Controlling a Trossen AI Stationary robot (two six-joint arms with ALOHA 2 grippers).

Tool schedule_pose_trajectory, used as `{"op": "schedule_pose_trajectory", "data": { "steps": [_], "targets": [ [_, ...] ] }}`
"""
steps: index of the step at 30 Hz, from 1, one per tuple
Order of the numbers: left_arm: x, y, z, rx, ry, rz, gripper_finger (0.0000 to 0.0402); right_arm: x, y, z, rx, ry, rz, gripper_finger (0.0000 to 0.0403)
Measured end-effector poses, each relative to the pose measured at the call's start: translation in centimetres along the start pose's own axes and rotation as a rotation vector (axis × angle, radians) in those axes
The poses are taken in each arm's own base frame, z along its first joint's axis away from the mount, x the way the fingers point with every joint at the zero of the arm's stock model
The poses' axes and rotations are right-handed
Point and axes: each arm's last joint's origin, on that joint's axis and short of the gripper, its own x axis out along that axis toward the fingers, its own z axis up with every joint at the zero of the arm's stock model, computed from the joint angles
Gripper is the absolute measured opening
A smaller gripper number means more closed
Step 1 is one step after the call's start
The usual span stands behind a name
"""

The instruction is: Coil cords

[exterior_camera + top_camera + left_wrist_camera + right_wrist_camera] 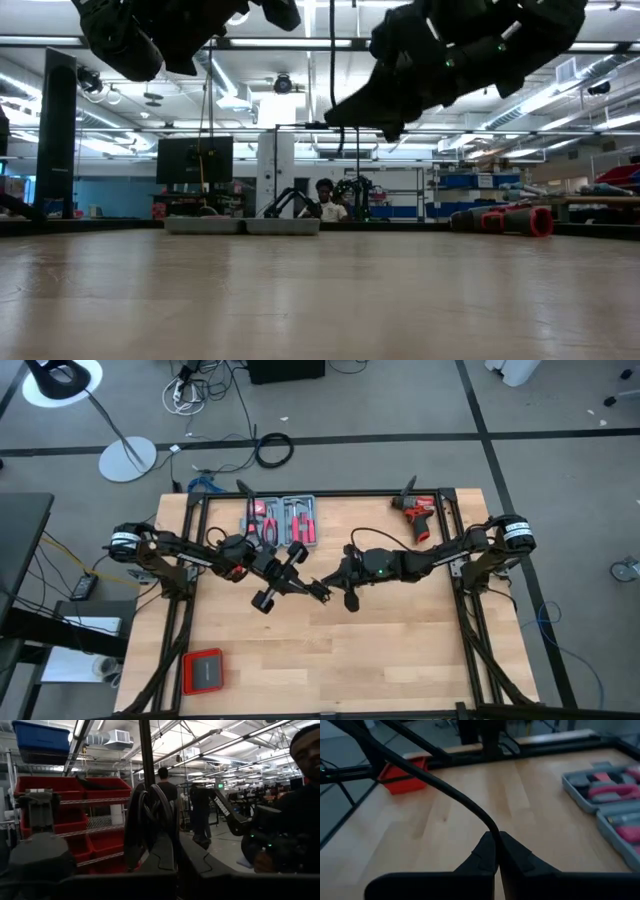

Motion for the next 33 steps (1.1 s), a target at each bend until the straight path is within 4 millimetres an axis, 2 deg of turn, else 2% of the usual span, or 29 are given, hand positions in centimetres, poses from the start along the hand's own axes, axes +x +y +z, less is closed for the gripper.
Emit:
{"op": "schedule_pose_trajectory", "data": {
  "steps": [6, 11, 15, 22, 29, 33],
  "targets": [
    [0.3, -0.4, -0.1, -0.009, -0.002, -0.006, 0.0001, -0.3, -0.5, -0.9, 0.032, 0.023, -0.028, 0.0003],
    [0.7, -0.9, -0.3, -0.032, 0.014, -0.01, 0.0001, -0.1, -0.5, -0.3, 0.033, -0.005, -0.033, 0.0003],
    [1.9, -1.1, -0.8, -0.08, 0.073, -0.027, 0.0001, 0.2, -0.5, 0.8, 0.024, -0.029, -0.063, 0.0004],
    [3.2, -1.2, -2.9, -0.159, 0.177, -0.073, 0.0001, 0.3, -0.3, 1.5, -0.012, -0.048, -0.062, 0.0004],
    [3.0, -1.0, -6.1, -0.281, 0.269, -0.057, 0.0001, 0.3, 1.0, 1.3, -0.097, -0.033, -0.002, 0.0004],
    [2.9, -1.0, -7.1, -0.311, 0.294, -0.053, 0.0001, 0.2, 1.8, 0.8, -0.131, 0.009, 0.011, 0.0004]
  ]
}}
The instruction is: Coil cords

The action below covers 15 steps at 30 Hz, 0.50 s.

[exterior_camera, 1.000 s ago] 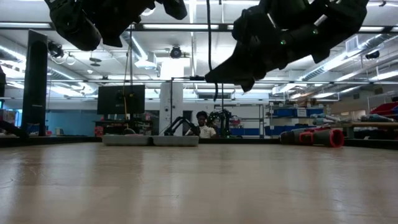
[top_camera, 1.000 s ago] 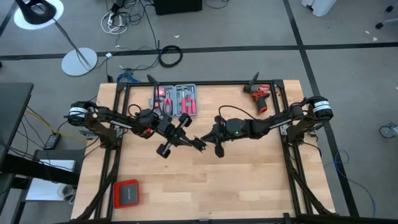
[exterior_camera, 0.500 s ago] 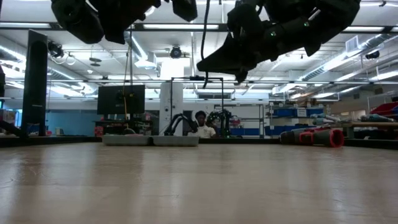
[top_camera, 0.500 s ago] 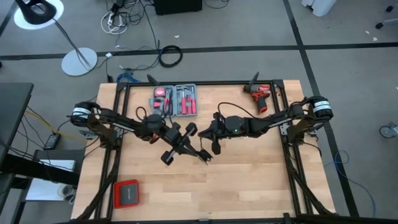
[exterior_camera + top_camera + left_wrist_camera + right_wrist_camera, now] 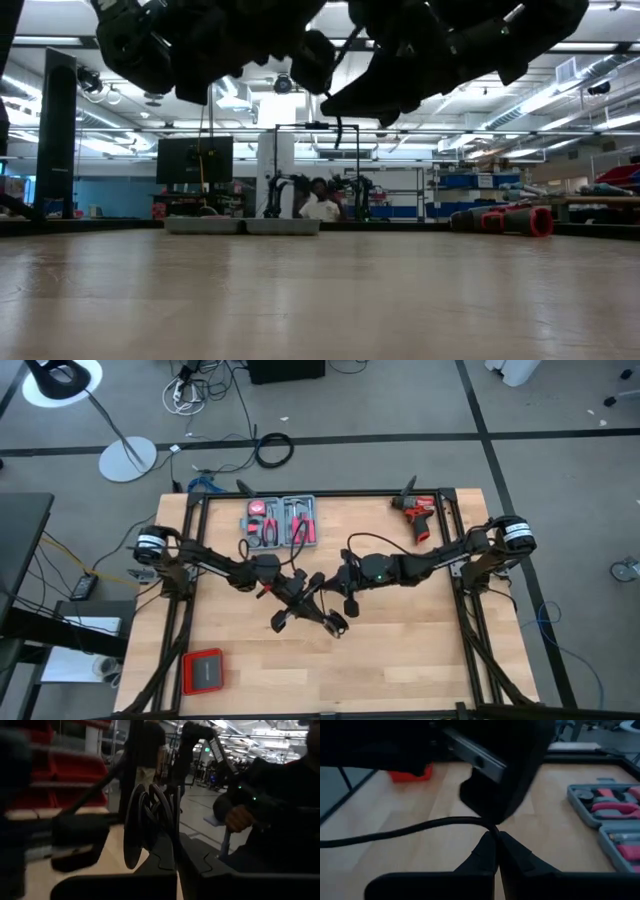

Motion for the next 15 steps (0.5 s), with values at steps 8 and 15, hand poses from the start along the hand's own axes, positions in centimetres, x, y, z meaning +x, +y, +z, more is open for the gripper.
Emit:
{"op": "schedule_pose_trajectory", "data": {
  "steps": [8, 15],
  "targets": [
    [-0.1, 0.5, -1.3, -0.09, 0.082, 0.083, 0.0001, -0.8, 1.4, 0.1, -0.001, 0.038, 0.004, 0.0004],
    [-0.1, 0.6, -1.6, -0.12, 0.111, 0.116, 0.0001, -2.0, 1.9, 0.9, 0.021, 0.05, -0.048, 0.0005]
  ]
}}
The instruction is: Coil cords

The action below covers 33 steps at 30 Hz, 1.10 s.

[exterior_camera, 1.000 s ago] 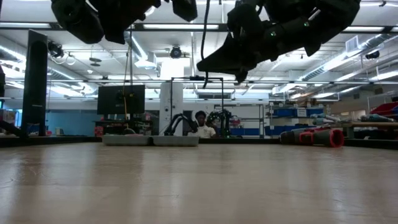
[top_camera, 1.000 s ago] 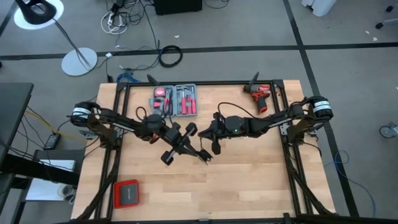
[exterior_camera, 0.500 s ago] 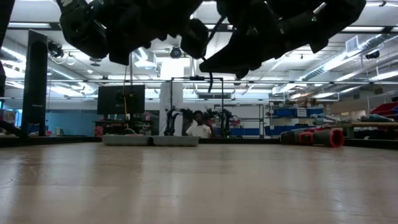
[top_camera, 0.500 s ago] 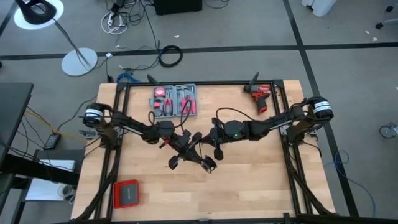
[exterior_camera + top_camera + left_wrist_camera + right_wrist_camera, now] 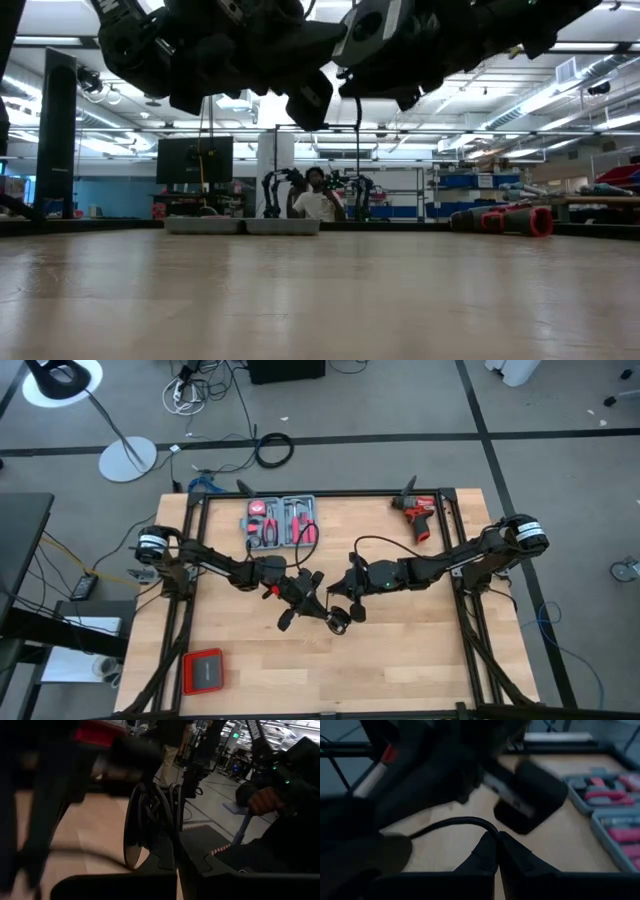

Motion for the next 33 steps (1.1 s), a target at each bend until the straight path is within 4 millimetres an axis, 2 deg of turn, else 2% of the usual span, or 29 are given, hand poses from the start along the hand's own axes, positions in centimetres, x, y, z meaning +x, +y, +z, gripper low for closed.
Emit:
{"op": "schedule_pose_trajectory", "data": {
  "steps": [10, 21, 33],
  "targets": [
    [0.0, 0.1, -0.3, -0.058, 0.025, 0.017, 0.0001, -0.5, 0.4, 0.8, -0.102, -0.057, 0.075, 0.0005],
    [-0.1, 0.2, -0.8, -0.095, 0.076, 0.034, 0.0001, -1.0, 1.0, 1.0, -0.162, -0.059, 0.064, 0.0005],
    [-0.1, 0.2, -0.9, -0.068, 0.087, 0.026, 0.0001, -3.3, 2.2, 1.8, -0.168, -0.041, 0.061, 0.0005]
  ]
}}
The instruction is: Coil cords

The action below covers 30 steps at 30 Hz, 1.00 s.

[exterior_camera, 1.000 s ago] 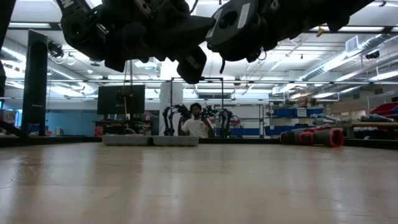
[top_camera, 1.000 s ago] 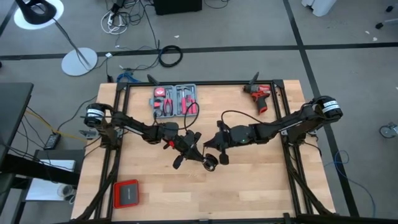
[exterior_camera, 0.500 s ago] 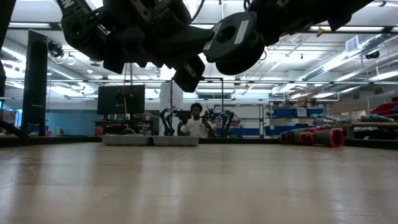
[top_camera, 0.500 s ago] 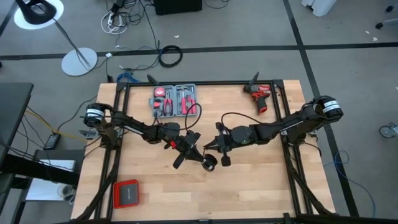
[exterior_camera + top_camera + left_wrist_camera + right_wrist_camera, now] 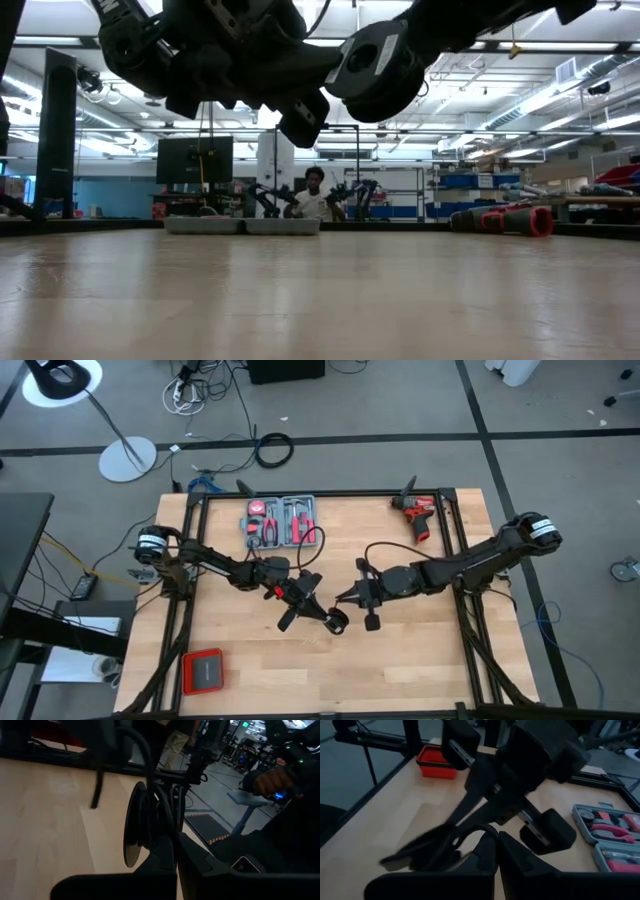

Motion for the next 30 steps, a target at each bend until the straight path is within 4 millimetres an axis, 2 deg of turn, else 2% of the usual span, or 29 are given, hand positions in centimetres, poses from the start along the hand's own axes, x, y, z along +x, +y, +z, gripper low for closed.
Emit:
{"op": "schedule_pose_trajectory", "data": {
  "steps": [10, 30],
  "targets": [
    [-0.3, 0.7, 0.0, -0.008, -0.011, 0.088, 0.0001, -0.5, 1.8, -0.3, 0.025, 0.045, -0.045, 0.0005],
    [-0.4, 1.0, 0.1, 0.044, -0.022, 0.176, 0.0001, -1.3, 3.5, -1.7, 0.142, 0.177, -0.087, 0.0005]
  ]
}}
